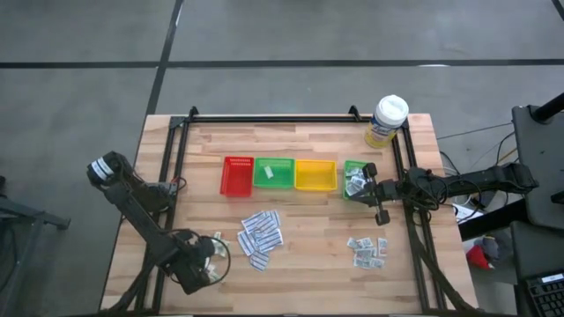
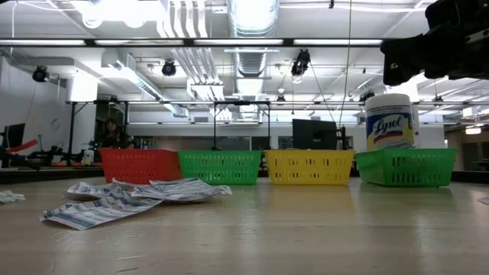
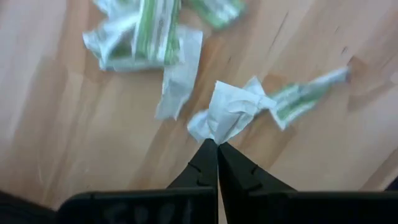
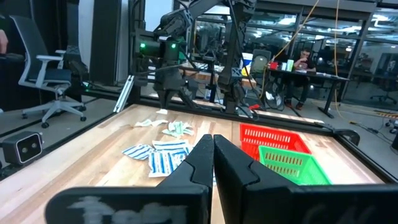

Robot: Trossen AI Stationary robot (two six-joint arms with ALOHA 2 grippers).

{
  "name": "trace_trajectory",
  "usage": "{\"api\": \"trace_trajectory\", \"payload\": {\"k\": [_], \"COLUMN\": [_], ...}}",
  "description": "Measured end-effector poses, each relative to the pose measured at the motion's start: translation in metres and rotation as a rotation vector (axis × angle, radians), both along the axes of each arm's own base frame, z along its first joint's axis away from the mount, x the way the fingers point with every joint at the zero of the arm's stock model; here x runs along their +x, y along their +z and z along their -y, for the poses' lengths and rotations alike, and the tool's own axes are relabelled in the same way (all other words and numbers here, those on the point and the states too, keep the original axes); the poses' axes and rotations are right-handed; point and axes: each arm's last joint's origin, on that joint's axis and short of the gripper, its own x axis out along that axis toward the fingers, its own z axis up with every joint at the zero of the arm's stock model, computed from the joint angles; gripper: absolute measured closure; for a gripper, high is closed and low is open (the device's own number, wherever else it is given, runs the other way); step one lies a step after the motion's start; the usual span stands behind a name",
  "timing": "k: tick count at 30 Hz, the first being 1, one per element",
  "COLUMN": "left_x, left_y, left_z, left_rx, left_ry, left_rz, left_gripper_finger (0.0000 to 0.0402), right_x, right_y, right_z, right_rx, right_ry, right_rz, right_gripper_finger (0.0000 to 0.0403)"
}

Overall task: Pick & Place First Aid Supplies
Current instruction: Put the green bandage into the left green bin

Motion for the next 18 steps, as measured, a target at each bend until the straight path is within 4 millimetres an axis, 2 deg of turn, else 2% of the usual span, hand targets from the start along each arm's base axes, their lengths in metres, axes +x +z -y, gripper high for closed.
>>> {"api": "trace_trajectory", "payload": {"k": [5, 12, 18], "left_x": [0.006, 0.021, 0.027], "left_y": [0.010, 0.048, 0.071], "left_z": [-0.001, -0.001, -0.006], "left_rx": [0.106, 0.417, 0.657], "left_ry": [-0.057, -0.165, -0.123], "left_rz": [0.159, 0.527, 0.772], "left_gripper_finger": [0.0401, 0.0401, 0.0401], "right_x": [0.000, 0.000, 0.000], "right_y": [0.000, 0.000, 0.000], "right_z": [0.000, 0.000, 0.000], "right_rx": [0.000, 0.000, 0.000], "right_ry": [0.000, 0.000, 0.000], "right_rz": [0.000, 0.000, 0.000], "right_gripper_finger": [0.0394, 0.0394, 0.0394]}}
